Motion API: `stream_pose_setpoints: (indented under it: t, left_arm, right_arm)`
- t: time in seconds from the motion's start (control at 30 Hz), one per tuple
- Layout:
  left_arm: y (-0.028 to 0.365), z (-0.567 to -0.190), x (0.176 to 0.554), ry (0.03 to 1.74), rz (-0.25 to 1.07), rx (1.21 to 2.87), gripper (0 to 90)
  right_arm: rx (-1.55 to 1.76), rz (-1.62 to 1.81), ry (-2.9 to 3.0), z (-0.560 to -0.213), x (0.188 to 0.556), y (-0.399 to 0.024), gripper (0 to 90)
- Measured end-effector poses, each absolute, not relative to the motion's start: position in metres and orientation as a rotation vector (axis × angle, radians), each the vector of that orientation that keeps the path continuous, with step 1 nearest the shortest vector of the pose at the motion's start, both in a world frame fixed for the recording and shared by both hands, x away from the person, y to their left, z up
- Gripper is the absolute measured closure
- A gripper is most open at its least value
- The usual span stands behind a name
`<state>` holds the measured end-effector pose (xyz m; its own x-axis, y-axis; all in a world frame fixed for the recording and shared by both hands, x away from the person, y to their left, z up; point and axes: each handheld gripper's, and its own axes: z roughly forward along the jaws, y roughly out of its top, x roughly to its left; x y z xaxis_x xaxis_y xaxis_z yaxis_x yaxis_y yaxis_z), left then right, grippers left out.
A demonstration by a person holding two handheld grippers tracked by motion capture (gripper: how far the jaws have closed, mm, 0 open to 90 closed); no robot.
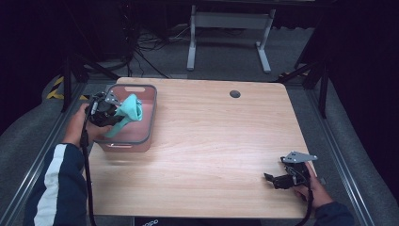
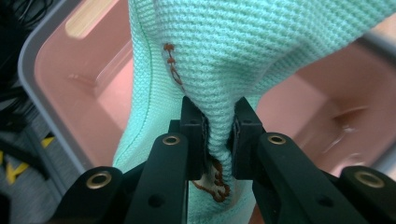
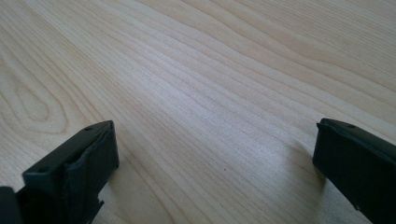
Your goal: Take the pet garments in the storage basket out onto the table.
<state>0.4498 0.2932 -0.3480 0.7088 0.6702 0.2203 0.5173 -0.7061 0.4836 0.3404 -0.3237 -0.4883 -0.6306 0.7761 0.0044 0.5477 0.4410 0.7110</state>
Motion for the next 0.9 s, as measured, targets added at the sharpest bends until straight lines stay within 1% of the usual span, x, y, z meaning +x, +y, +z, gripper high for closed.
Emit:
stream_pose_setpoints:
  t: [0.2,0.4,0.6,0.9]
  left_arm:
    - [0.289,-0.336,0.439,0.887,0.613,2.467,79.1]
    - [0.283,-0.325,0.430,0.845,0.617,2.434,79.1]
    - [0.275,-0.317,0.424,0.796,0.635,2.438,79.1]
    - [0.252,-0.306,0.415,0.697,0.637,2.442,79.1]
  right_arm:
    - [1.133,0.994,2.375,-0.488,0.340,-0.324,0.5]
    - [1.133,0.994,2.375,-0.488,0.340,-0.324,0.5]
    - [1.133,0.992,2.375,-0.488,0.340,-0.324,0.5]
    - [1.132,0.992,2.375,-0.488,0.340,-0.324,0.5]
